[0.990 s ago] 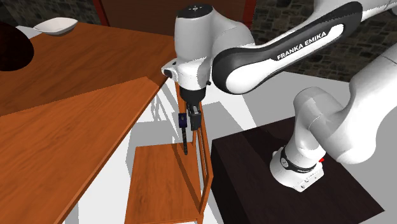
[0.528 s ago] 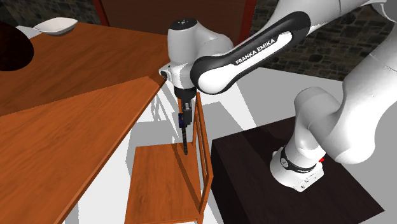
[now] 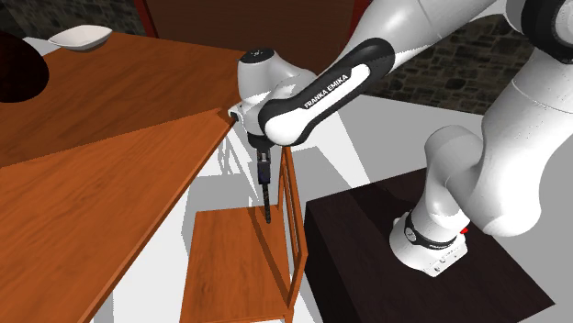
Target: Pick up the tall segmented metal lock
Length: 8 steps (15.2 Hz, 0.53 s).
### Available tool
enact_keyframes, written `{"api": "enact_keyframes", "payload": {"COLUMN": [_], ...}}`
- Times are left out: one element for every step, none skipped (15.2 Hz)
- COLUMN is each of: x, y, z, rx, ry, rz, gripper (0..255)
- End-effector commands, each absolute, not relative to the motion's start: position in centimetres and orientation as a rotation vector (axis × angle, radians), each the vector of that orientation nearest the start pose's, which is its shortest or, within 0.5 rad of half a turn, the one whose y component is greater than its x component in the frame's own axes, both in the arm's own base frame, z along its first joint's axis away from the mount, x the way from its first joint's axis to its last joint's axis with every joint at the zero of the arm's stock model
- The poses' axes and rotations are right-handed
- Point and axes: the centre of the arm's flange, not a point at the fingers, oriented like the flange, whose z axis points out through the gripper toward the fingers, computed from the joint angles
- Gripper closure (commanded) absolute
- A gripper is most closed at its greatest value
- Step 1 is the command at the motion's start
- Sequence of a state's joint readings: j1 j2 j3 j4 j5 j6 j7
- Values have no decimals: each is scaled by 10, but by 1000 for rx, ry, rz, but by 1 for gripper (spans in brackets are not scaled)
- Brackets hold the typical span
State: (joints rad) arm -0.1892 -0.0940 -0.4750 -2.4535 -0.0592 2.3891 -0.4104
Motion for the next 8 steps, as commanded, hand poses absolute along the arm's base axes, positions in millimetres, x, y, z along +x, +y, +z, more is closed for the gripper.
{"api": "enact_keyframes", "payload": {"x": [373, 373, 373, 373, 373, 373, 373, 373], "y": [-293, -293, -293, -293, -292, -292, -292, -292], "z": [321, 316, 313, 313, 313, 313, 313, 313], "rx": [-3133, -3133, -3133, -3133, -3133, -3133, -3133, -3133], "ry": [330, 330, 330, 330, 330, 330, 330, 330], "rz": [-30, -30, -30, -30, -30, -30, -30, -30], "gripper": [0, 0, 0, 0, 255, 255, 255, 255]}}
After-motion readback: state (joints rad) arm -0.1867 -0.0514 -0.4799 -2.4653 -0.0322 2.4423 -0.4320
